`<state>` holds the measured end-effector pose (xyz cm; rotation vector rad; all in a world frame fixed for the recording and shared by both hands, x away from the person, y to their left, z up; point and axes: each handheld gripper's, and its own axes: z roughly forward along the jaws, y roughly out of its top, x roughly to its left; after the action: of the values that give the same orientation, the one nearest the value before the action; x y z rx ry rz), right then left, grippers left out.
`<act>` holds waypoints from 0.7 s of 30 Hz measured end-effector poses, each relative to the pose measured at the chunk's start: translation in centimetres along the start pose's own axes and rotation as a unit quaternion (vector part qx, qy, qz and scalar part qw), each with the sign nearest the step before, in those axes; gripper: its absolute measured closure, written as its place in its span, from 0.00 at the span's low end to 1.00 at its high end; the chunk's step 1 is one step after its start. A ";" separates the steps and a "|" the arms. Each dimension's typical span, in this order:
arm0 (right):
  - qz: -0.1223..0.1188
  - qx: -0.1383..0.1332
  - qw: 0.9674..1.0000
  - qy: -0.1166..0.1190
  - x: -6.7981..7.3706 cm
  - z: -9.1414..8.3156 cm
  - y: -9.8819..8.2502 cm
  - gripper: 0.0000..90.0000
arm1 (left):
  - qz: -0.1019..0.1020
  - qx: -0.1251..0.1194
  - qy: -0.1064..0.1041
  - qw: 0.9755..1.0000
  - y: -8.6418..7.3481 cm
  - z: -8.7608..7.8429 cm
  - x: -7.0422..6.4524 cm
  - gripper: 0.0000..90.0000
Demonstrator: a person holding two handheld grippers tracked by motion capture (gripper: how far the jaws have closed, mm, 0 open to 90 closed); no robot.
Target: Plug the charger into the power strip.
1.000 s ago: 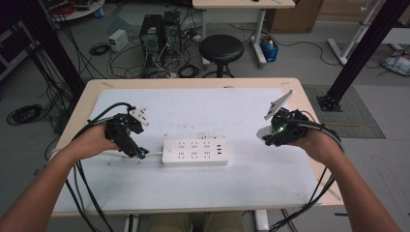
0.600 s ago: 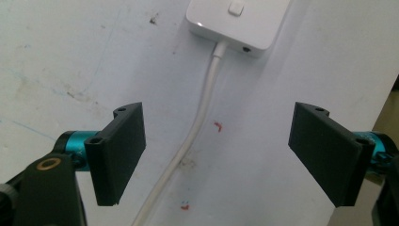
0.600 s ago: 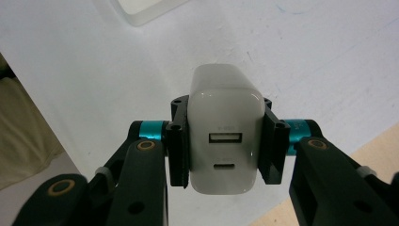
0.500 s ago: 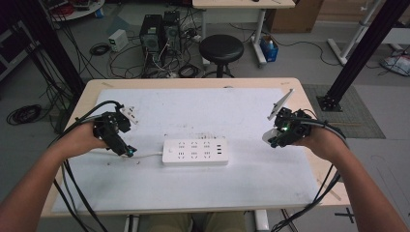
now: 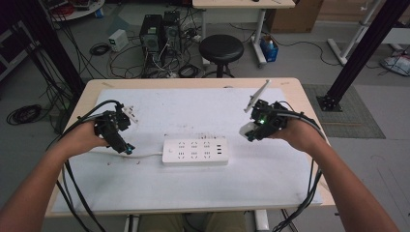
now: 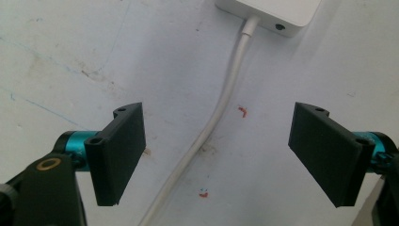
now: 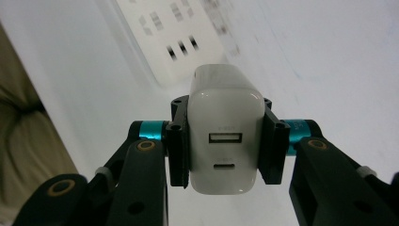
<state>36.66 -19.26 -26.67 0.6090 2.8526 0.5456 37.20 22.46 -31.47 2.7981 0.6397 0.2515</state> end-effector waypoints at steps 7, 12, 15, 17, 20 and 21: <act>-0.060 0.012 0.998 0.023 1.2 2.6 4.8 0.69 | 0.006 -0.010 -0.006 1.000 0.2 0.9 0.1 0.21; -0.093 0.015 0.995 0.034 1.8 5.5 6.6 0.69 | 0.004 -0.015 -0.011 1.000 0.2 1.4 -0.1 0.21; -0.107 0.047 0.992 0.042 2.0 7.7 7.6 0.69 | 0.008 -0.015 -0.013 1.000 0.3 1.6 -0.2 0.21; -0.124 0.065 0.989 0.042 2.3 9.0 8.2 0.69 | 0.010 -0.014 -0.013 1.000 0.4 1.6 -0.2 0.21; -0.150 0.082 0.984 0.041 2.3 10.7 8.8 0.69 | 0.010 -0.014 -0.013 1.000 0.3 1.6 -0.2 0.21; -0.148 0.091 0.984 0.040 2.3 11.0 9.0 0.69 | 0.006 -0.017 -0.012 1.000 0.2 1.6 -0.2 0.21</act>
<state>40.43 -7.20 -33.51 0.1808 3.0123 0.2690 37.50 21.84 -32.94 2.7691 0.6090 0.2277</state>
